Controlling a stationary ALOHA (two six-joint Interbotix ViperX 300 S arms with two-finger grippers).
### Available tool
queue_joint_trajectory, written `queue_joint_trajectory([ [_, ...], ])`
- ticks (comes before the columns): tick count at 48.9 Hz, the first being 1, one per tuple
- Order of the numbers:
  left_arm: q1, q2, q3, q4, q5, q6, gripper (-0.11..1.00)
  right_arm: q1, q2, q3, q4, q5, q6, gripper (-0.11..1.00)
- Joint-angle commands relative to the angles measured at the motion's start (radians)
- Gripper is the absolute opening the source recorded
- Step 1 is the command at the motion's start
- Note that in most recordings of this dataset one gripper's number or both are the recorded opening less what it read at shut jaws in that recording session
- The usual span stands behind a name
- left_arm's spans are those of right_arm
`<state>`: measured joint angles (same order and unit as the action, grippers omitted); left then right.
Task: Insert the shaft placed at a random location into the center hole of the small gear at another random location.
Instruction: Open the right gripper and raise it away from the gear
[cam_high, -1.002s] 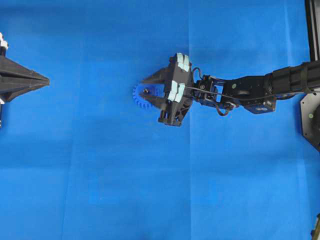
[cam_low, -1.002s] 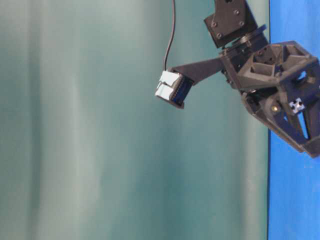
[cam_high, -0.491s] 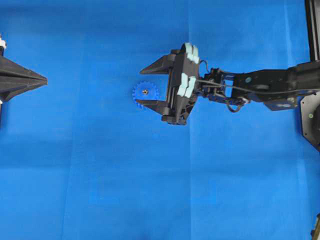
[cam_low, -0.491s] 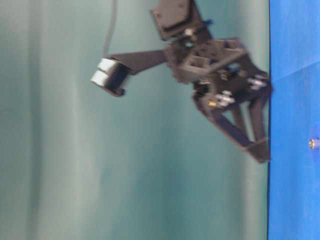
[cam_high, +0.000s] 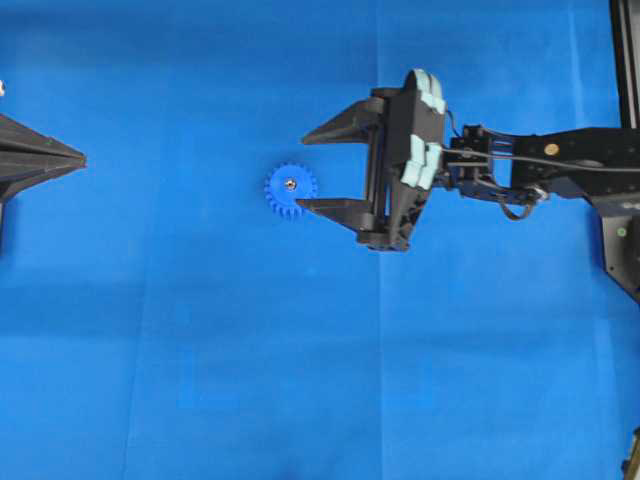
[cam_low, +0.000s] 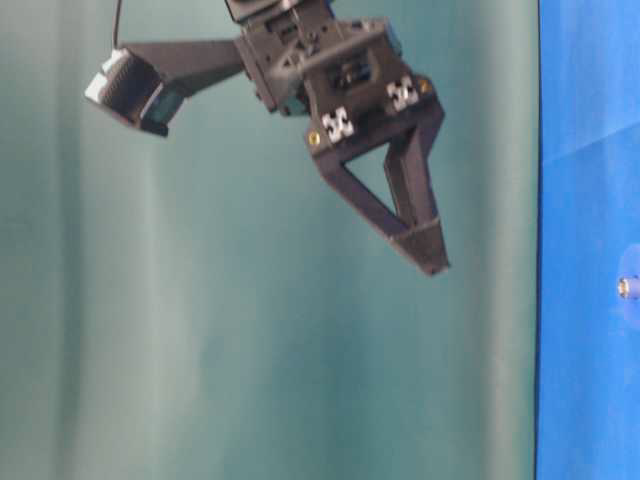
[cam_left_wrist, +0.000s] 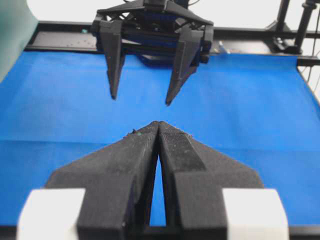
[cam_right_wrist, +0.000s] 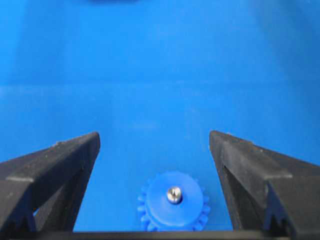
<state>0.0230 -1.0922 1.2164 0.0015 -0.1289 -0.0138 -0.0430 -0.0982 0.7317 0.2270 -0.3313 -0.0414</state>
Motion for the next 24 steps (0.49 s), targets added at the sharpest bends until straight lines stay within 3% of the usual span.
queue_joint_trajectory([
  [1,0.002,-0.005,-0.011,0.002,-0.002,-0.002,0.0,0.003,-0.04,0.006,-0.002,-0.003,0.003,0.82],
  [24,0.002,-0.011,-0.011,0.002,0.008,-0.002,0.0,0.009,-0.107,0.087,0.0,-0.002,0.005,0.82],
])
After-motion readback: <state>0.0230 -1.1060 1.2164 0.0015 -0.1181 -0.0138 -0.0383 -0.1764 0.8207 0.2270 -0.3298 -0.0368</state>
